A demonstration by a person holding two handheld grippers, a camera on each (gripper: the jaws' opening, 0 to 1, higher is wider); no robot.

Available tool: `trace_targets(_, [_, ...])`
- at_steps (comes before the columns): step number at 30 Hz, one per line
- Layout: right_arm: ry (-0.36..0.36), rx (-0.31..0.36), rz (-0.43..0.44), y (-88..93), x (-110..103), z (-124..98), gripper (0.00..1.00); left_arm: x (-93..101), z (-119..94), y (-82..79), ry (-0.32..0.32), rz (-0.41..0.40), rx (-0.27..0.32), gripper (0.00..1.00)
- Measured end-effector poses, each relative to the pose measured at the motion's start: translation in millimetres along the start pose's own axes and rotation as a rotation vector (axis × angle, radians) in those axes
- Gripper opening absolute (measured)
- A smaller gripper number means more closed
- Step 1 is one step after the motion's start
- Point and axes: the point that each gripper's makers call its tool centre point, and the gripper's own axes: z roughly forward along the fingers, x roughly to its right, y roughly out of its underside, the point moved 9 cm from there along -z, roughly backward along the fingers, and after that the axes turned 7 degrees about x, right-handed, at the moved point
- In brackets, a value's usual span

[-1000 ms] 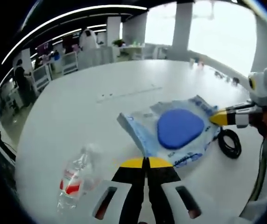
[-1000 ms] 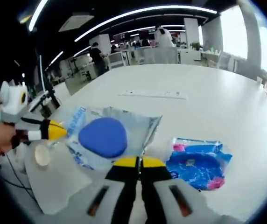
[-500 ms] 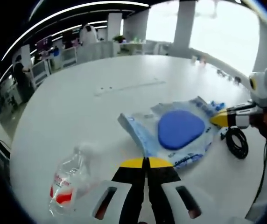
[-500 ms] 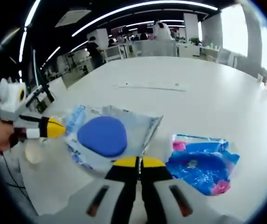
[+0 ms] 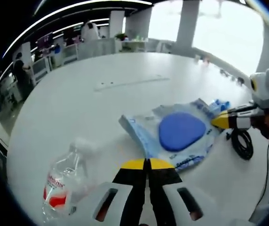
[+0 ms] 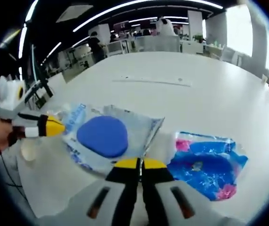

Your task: Arrange the tabletop items into an orderly group along one side of the table until the central work area is clear of visible clutter.

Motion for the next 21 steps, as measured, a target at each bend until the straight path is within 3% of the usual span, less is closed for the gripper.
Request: trace_targets(21, [-0.007,-0.03,-0.028,3.7,-2.8,5.6,0.0,-2.8,2.3,6.5,-0.011,-0.012,-0.003,0.0])
